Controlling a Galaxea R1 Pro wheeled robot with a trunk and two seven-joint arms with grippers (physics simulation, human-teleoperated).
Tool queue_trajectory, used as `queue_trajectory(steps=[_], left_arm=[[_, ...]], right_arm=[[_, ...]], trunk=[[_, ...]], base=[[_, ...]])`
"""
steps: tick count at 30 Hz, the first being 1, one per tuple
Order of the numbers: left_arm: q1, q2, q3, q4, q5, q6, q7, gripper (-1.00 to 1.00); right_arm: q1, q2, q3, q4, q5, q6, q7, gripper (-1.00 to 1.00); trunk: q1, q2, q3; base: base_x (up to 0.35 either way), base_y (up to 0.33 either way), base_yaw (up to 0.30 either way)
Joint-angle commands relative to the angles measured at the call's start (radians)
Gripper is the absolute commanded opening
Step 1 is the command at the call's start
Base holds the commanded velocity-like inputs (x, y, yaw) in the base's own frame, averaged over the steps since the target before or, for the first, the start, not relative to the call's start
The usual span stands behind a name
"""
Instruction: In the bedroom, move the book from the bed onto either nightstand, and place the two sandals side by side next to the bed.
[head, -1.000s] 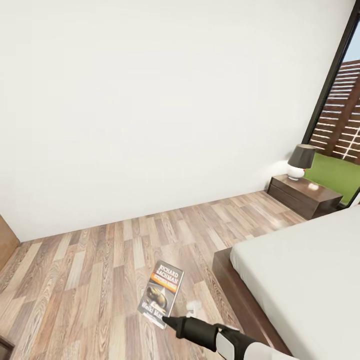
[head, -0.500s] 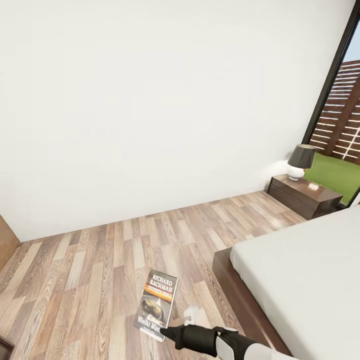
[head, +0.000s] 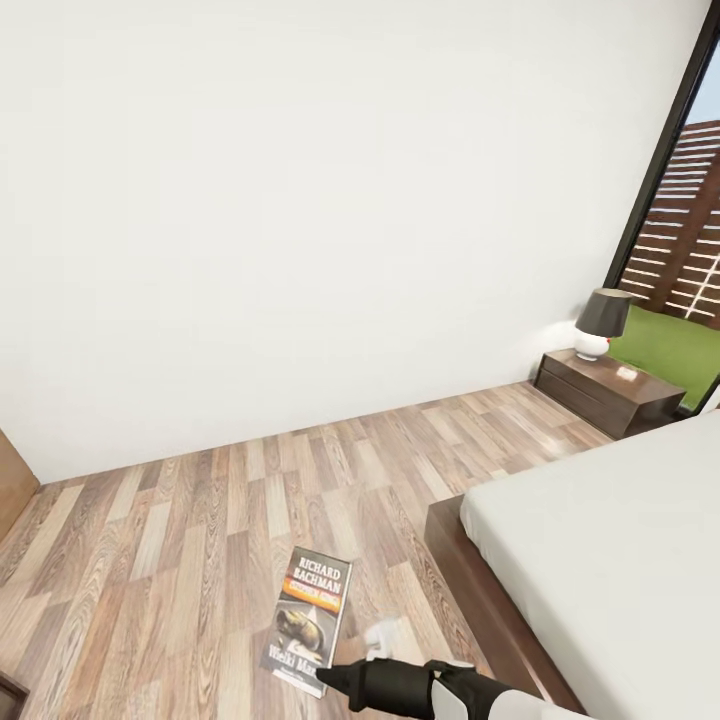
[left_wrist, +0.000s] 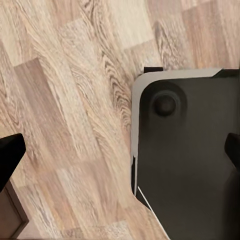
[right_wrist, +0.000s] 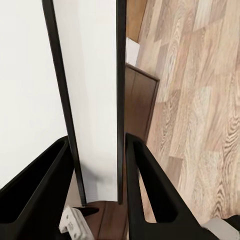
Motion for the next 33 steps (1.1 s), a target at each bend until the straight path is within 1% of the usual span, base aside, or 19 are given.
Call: queue_trajectory(steps=[1, 5, 9, 19, 33], left_arm=[[-0.001, 0.000, -0.008, 0.000, 0.017, -0.004, 0.003, 1.00], [-0.001, 0.001, -0.008, 0.001, 0.044, -0.008, 0.002, 1.00], [-0.002, 0.004, -0.008, 0.001, 0.058, -0.010, 0.002, 1.00], [-0.002, 0.006, -0.011, 0.003, 0.064, -0.038, 0.002, 1.00], [-0.002, 0.005, -0.010, 0.002, 0.065, -0.044, 0.002, 1.00]], right_arm=[[-0.001, 0.000, -0.010, 0.002, 0.013, -0.002, 0.007, -1.00], [0.001, 0.000, -0.010, 0.002, 0.024, -0.006, 0.036, -1.00], [0.003, 0.000, -0.010, 0.001, 0.028, -0.009, 0.066, -1.00], [0.004, 0.000, -0.010, 0.001, 0.031, -0.009, 0.086, -1.00], [0.005, 0.000, -0.013, 0.000, 0.029, -0.013, 0.092, -1.00]], trunk=[[0.001, -0.002, -0.002], [0.001, -0.002, -0.002], [0.001, -0.002, -0.002], [0.001, -0.002, -0.002], [0.001, -0.002, -0.002]], base=[[0.000, 0.000, 0.000], [0.000, 0.000, 0.000], [0.000, 0.000, 0.000], [0.000, 0.000, 0.000], [0.000, 0.000, 0.000]])
